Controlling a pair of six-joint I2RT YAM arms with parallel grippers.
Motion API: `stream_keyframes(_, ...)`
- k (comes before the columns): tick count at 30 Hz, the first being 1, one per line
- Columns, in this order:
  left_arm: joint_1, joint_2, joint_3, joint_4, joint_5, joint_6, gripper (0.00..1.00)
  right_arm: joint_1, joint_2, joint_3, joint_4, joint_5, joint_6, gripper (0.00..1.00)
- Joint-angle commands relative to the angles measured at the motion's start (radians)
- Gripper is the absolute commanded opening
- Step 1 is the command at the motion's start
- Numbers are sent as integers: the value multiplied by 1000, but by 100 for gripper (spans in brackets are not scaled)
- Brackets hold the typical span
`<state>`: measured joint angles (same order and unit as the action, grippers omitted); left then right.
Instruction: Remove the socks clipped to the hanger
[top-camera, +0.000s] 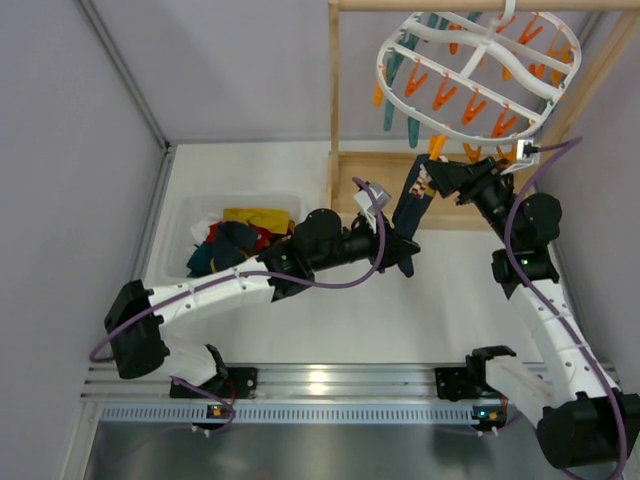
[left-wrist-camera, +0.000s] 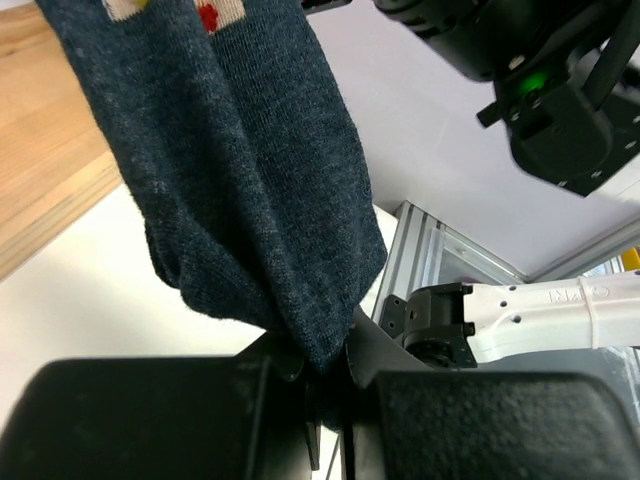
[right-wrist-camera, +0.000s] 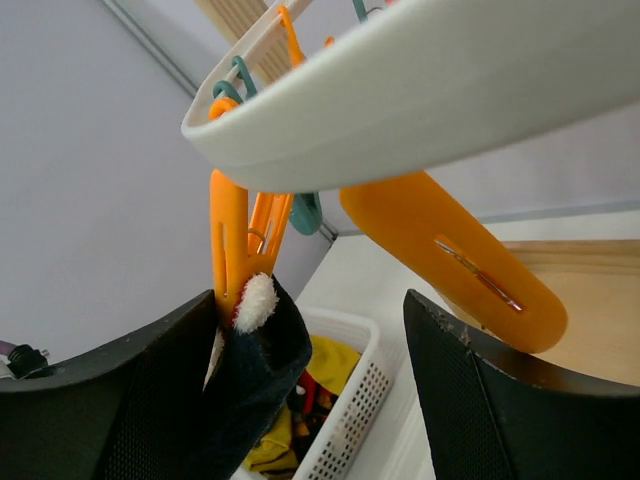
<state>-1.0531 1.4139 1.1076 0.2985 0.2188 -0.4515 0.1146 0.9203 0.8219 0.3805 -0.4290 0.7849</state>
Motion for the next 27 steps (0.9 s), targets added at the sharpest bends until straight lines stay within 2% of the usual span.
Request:
stream_keyframes(1, -1, -56, 44, -36, 5, -27, 0, -10, -32, -43, 234, 62, 92, 72)
stream_keyframes(6, -1, -59, 58, -48, 37, -44, 0, -9, 35, -66, 426, -28, 181, 71)
stream_keyframes(7, -1, -59, 61, -47, 45, -47, 0, -9, 41, -72, 519, -28, 219, 71)
stream_keyframes(14, -1, -56, 75, -47, 71, -67, 0, -7, 132, -153, 854, 27, 425, 69)
stream_keyframes(23, -1, -43, 87, -47, 111, -78, 0, 20, 210, -141, 903, 55, 453, 68)
stream_keyframes(27, -1, -38, 93, -47, 119, -87, 0, 28, 268, -124, 989, 68, 493, 68)
